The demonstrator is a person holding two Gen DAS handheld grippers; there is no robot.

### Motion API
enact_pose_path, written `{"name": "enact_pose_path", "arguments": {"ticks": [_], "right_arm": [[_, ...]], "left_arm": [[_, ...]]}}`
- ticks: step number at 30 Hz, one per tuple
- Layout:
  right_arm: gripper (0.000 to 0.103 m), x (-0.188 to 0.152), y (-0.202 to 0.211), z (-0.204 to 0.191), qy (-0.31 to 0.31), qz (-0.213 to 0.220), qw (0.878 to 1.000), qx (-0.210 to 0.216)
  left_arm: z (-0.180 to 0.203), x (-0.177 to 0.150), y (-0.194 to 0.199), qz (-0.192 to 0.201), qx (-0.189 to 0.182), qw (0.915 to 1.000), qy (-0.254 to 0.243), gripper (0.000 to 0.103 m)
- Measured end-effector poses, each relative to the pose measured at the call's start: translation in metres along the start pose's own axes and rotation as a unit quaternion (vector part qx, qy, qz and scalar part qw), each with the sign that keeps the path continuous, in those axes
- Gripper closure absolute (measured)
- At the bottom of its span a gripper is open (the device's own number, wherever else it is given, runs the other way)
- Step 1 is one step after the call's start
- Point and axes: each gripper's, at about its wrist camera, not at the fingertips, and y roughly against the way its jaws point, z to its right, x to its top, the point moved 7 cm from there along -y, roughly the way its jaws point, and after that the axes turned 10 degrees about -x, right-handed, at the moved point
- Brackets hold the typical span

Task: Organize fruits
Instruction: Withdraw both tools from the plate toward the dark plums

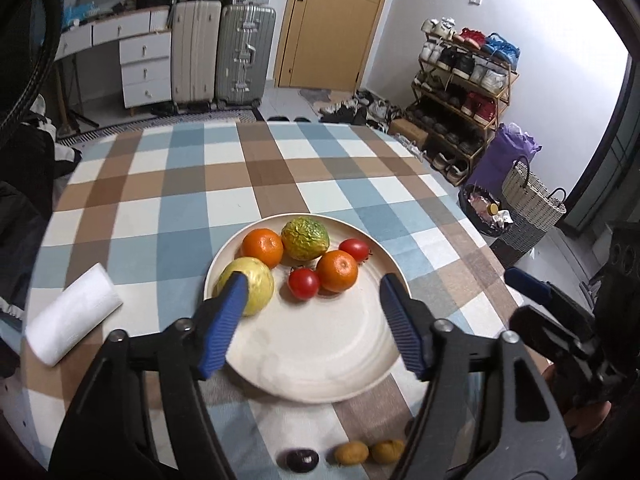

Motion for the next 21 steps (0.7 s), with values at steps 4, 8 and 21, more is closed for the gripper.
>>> {"name": "enact_pose_path", "arguments": {"ticks": [4, 8, 21], "right_arm": [[0.001, -0.009, 0.023, -0.013, 0.029, 0.023, 0.999, -0.006], [0.001, -0.023, 0.031, -0.02, 0.039, 0.02, 0.999, -0.011], [0.001, -0.071, 0.045, -0.029, 0.05, -0.007, 0.998, -0.029]], "left_arm": [[0.006, -0.016, 0.02, 0.011, 0.019, 0.9997, -0.004, 0.023], [0.009, -0.036, 0.032, 0.007, 0.036, 0.9993, -0.006, 0.022], [-0.006, -0.087, 0.05, -0.011, 0.057, 0.9982, 0.014, 0.016]]}}
